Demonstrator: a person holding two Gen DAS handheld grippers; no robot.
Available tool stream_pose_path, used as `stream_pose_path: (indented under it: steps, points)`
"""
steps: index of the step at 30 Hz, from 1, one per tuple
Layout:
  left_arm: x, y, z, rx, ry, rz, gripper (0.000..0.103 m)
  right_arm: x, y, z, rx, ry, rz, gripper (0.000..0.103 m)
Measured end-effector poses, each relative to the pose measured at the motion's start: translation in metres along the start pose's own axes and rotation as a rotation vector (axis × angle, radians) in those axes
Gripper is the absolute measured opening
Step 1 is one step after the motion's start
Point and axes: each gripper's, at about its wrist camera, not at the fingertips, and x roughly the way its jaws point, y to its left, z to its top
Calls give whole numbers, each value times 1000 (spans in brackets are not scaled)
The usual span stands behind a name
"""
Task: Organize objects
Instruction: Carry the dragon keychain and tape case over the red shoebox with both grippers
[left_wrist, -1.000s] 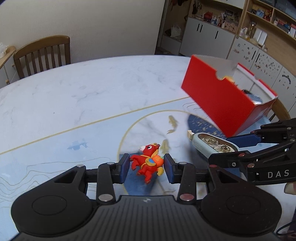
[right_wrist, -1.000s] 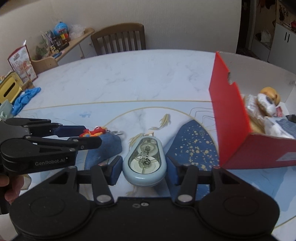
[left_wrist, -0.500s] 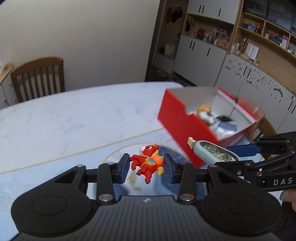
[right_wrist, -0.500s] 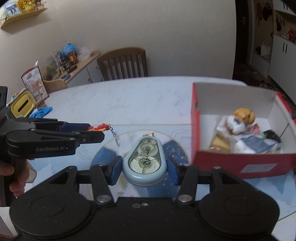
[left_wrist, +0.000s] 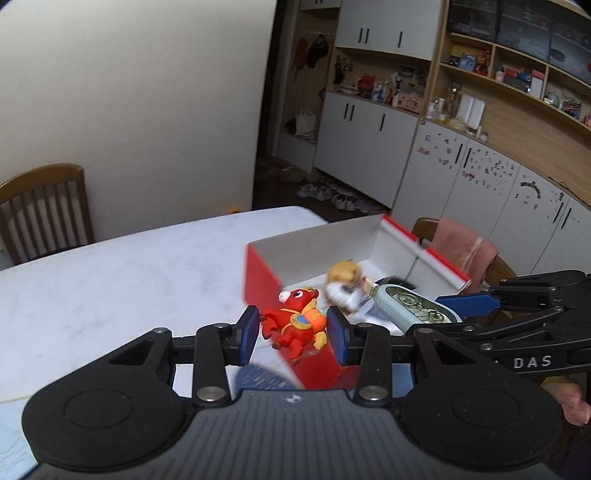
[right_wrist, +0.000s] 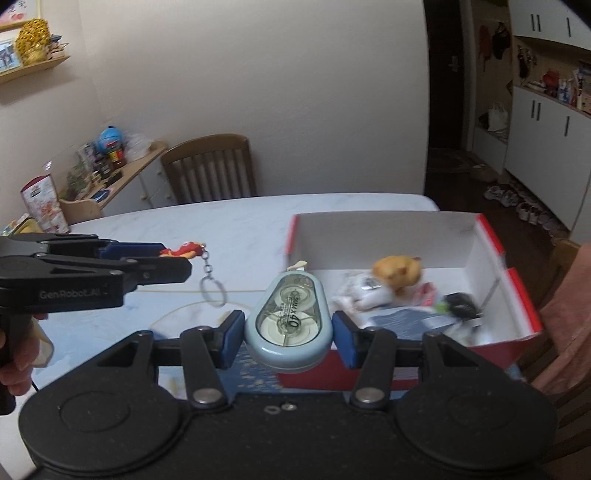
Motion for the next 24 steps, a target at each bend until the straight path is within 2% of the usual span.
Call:
stream_pose_path:
  steps: [12, 19, 24]
  points:
    - [63, -60, 22, 44, 57, -51, 39, 7, -81, 7, 25, -6, -103, 51]
    - [101, -82, 36, 95, 73, -35, 39, 27, -113, 12, 6, 23, -136, 51]
    - [130, -89, 45, 97, 91, -25, 39, 46, -127, 14, -17, 53, -153, 51]
